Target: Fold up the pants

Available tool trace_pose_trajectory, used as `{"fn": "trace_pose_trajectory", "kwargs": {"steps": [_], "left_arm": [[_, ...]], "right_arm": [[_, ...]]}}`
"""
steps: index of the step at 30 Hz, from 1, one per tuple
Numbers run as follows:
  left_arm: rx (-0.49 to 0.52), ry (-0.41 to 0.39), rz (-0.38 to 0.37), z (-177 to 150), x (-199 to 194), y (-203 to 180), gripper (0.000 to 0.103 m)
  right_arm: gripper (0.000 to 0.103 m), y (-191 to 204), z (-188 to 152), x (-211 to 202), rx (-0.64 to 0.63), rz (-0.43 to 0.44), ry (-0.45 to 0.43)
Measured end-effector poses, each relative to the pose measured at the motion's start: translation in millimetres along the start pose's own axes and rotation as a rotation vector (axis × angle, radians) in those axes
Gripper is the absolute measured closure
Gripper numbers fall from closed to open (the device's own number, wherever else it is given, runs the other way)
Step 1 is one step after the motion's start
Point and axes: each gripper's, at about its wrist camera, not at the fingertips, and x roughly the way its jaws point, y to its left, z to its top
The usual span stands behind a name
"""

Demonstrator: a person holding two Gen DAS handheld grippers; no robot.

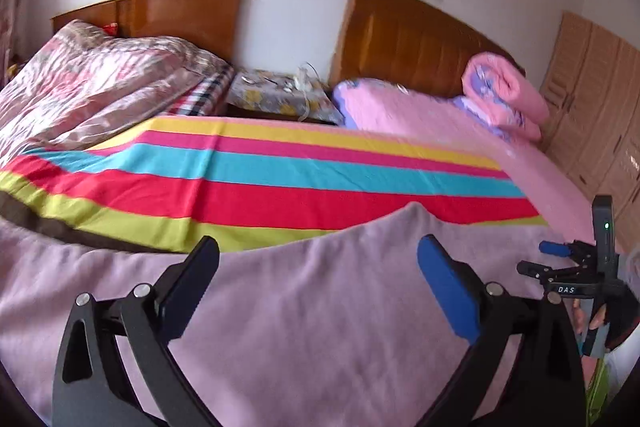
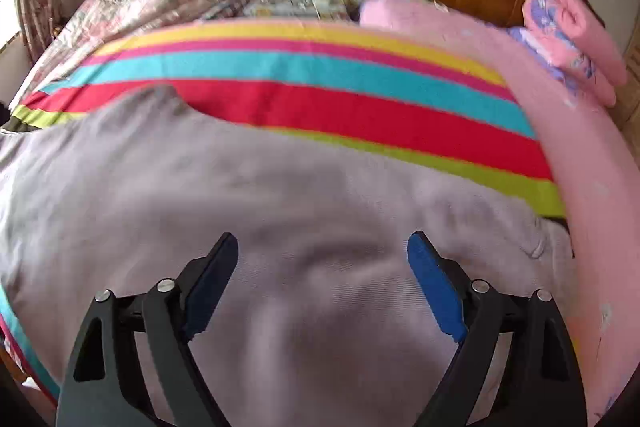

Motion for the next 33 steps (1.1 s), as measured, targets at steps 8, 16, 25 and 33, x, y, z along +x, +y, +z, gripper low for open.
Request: {"fn": "trace_pose_trajectory", "kwargs": {"steps": [8, 16, 25, 33], "left_arm": [[-0.538, -0.195, 0.334, -69.6, -193.3, 227.9, 0.002], [-0.818, -0.188, 0.56, -131.9, -258.9, 314.6, 0.002], [-0.828, -0.147, 0.57, -150.6, -270.5, 326.5, 0.002], [-0.874, -0.11, 0.546, -169.4, -260.8, 335.1, 0.002]], "right_arm": [[0.018, 224.2, 36.0, -31.3, -0.367, 0.465, -0.13], [0.028, 476.0, 20.6, -52.5, -0.85, 0.864, -0.13], [0.028, 586.7, 43.1, -26.8, -0.769, 1.058, -0.041], [0.027, 609.0, 33.1, 31.1, -0.687, 1.097, 0.212]]}}
